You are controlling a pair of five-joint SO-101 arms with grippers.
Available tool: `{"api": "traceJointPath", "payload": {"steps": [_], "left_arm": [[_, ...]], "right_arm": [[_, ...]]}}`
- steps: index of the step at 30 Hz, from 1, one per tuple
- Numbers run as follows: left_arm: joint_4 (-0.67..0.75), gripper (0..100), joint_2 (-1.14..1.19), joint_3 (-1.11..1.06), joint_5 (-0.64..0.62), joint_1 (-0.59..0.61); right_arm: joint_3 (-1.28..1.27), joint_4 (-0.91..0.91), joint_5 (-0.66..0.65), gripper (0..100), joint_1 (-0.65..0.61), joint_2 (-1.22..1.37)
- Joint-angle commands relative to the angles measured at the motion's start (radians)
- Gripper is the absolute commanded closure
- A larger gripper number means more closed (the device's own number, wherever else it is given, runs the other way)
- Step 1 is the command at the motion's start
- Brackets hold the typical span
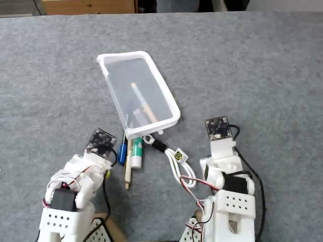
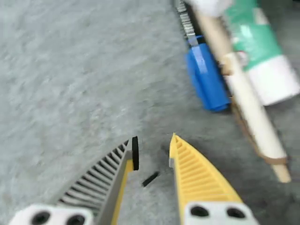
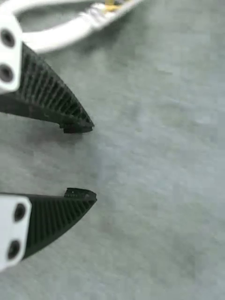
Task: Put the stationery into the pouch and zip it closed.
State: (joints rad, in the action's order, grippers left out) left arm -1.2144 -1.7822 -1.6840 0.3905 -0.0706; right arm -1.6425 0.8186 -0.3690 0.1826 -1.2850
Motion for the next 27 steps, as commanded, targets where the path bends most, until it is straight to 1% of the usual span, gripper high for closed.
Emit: {"api": "traceJointPath", "payload": {"steps": [1,4,6,8,14,17,20,23,25,27], "left_arm": [[0.017,86,-0.002,-0.016,-0.009,-0.065],[-0.002,86,-0.002,-0.016,-0.008,-0.05],[-0.051,86,-0.003,-0.013,-0.005,-0.021],[-0.06,86,-0.003,0.004,-0.006,0.002],[-0.095,86,-0.003,0.134,-0.005,0.093],[-0.095,86,-0.003,0.211,-0.005,0.16],[-0.098,86,-0.003,0.288,-0.005,0.217],[-0.18,86,-0.003,0.374,-0.005,0.234],[-0.227,86,-0.003,0.429,-0.005,0.245],[-0.224,86,-0.003,0.438,-0.005,0.265]], "right_arm": [[0.002,-0.06,0.0,77.9,0.003,-0.008],[-0.004,-0.054,-0.002,77.9,0.003,-0.007],[0.016,-0.025,-0.002,77.9,0.005,-0.007],[0.07,0.029,-0.002,77.9,0.005,-0.007],[0.43,0.422,-0.002,77.9,0.003,0.004],[0.572,0.551,-0.003,77.9,0.003,0.005],[0.578,0.562,-0.005,77.9,0.003,0.012],[0.552,0.559,-0.066,77.9,-0.009,0.074],[0.539,0.559,-0.106,77.9,-0.069,0.147],[0.536,0.557,-0.14,77.9,-0.169,0.236]]}}
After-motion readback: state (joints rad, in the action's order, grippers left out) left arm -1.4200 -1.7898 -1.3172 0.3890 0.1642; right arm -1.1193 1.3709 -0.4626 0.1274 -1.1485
